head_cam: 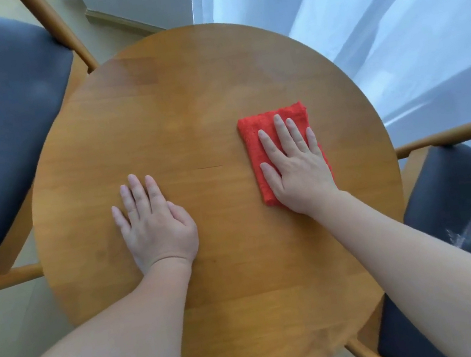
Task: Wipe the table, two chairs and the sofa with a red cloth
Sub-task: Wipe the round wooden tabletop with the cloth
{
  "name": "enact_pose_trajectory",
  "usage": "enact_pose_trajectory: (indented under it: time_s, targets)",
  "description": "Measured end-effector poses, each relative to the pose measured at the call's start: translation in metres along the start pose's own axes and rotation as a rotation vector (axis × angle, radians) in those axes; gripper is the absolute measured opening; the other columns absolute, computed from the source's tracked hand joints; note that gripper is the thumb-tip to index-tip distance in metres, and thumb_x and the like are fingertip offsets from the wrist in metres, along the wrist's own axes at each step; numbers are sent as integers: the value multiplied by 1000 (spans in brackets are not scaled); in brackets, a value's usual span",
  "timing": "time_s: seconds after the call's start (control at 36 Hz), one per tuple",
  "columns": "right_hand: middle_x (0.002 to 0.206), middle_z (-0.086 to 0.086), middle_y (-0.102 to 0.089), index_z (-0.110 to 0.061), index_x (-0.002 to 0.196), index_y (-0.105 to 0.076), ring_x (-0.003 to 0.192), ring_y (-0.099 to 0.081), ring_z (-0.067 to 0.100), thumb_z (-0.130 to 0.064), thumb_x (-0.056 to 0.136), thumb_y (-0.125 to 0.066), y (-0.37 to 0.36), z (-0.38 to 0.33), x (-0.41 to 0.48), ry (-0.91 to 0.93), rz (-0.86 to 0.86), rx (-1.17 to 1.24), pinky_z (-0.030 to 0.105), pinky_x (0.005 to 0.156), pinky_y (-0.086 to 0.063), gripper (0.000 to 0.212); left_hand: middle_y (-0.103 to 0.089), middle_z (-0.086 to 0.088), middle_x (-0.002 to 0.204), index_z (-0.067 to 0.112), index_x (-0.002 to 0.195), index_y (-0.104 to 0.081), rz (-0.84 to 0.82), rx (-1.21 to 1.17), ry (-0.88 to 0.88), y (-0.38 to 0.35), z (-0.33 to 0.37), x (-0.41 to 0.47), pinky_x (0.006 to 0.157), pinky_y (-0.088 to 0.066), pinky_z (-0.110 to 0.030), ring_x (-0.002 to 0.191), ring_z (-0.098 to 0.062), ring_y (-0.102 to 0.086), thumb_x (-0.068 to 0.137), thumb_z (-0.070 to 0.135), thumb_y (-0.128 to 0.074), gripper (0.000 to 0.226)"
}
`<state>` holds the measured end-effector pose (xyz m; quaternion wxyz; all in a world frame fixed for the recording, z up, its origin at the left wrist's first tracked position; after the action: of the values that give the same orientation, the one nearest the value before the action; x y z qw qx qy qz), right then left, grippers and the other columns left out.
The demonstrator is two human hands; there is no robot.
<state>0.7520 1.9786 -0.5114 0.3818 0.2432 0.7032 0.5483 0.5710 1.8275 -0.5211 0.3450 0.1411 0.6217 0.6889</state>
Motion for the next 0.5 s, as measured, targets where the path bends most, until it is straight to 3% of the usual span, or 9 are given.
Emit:
enact_pose_trajectory:
  time_s: [0.28,0.5]
  targets:
    - [163,3,3,-32,154,-8,149,6,25,-58,94,-16,10,2,43,45,-5,-46,50,119,7,66,-8,-8,160,10,151,-20,-1,-6,0,-2,-1,1,119,3,-42,147,-23,-3,96,22,-32,58]
    - [163,1,3,-33,154,-6,149,7,24,-57,96,-16,30,3,115,28,16,-51,51,118,7,64,-10,-8,159,10,151,-20,-5,31,-3,-2,-1,1,118,3,-42,147,-23,-4,90,29,-19,64]
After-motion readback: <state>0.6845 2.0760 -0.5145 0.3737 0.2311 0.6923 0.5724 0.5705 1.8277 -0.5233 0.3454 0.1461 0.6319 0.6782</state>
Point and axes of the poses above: each hand's wrist, its own x-axis towards the middle knuckle, its own y-axis out of the back of the hand, z = x × y, the point moved 1 cm from there along x, towards the middle knuckle
